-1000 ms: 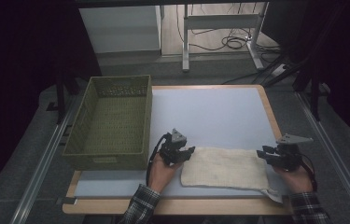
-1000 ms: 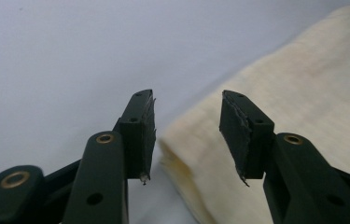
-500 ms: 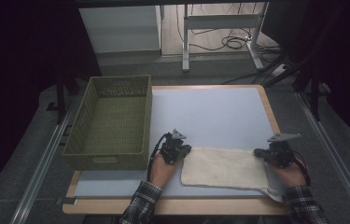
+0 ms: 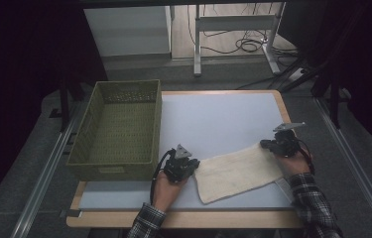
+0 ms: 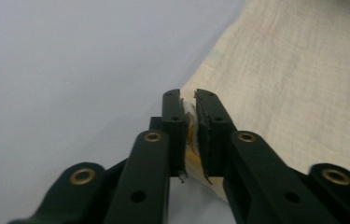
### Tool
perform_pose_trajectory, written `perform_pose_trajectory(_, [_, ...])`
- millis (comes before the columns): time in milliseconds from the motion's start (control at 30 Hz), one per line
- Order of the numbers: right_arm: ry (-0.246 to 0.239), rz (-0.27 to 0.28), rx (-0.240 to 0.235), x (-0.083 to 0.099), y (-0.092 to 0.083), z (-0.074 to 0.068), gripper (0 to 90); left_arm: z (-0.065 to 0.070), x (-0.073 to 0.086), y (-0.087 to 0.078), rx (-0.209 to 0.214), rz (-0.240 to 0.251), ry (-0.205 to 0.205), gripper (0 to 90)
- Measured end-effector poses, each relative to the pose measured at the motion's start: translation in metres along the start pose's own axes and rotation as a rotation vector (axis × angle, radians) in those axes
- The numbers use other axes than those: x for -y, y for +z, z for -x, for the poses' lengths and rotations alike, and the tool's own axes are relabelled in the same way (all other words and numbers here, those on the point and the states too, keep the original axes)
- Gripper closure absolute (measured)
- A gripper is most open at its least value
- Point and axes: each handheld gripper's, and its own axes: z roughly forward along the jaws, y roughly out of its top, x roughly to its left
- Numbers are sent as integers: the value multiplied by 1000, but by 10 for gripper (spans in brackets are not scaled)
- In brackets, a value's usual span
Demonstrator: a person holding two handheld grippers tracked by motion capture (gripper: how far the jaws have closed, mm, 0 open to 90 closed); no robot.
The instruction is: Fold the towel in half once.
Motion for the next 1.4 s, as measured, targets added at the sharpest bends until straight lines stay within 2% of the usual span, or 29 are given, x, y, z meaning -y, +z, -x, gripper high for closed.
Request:
perform_pose_trajectory(67, [4, -5, -2, 3, 3, 0, 826, -3, -2, 4, -15, -16, 13, 674])
perform_pose_trajectory(167, [16, 19, 3, 9, -5, 0, 756, -6, -5, 9, -26, -25, 11, 578])
perform_pose_trajectory(300, [16, 27, -16, 14, -21, -3, 648, -7, -4, 16, -77, -53, 56, 524])
perform_pose_trajectory(400, [7, 20, -16, 21, -27, -7, 573, -8, -2, 17, -90, -45, 46, 471])
perform_pose_trajectory(467, [6, 11, -27, 26, -29, -12, 517, -8, -3, 18, -108, -50, 56, 408])
perform_pose_trajectory(533, [-1, 4, -31, 31, -31, -17, 473, -11, -3, 19, -99, -57, 39, 366])
perform_pose_trajectory(567, [-2, 4, -36, 33, -32, -21, 445, -13, -3, 19, -85, -61, 28, 364])
perform_pose_trajectory(667, [-7, 12, -58, 38, -36, -32, 395, -12, -3, 19, -88, -64, 36, 361])
perform_pose_trajectory(800, [-37, 12, -66, 41, -40, -50, 375, -13, -3, 19, -83, -60, 28, 356])
perform_pose_trajectory(1000, [-43, 8, -128, 41, -41, -78, 342, -13, -2, 19, -85, -54, 24, 354])
perform_pose_trajectory(1400, [-159, 5, -224, 32, -29, -137, 346, -13, -2, 19, -85, -53, 23, 350])
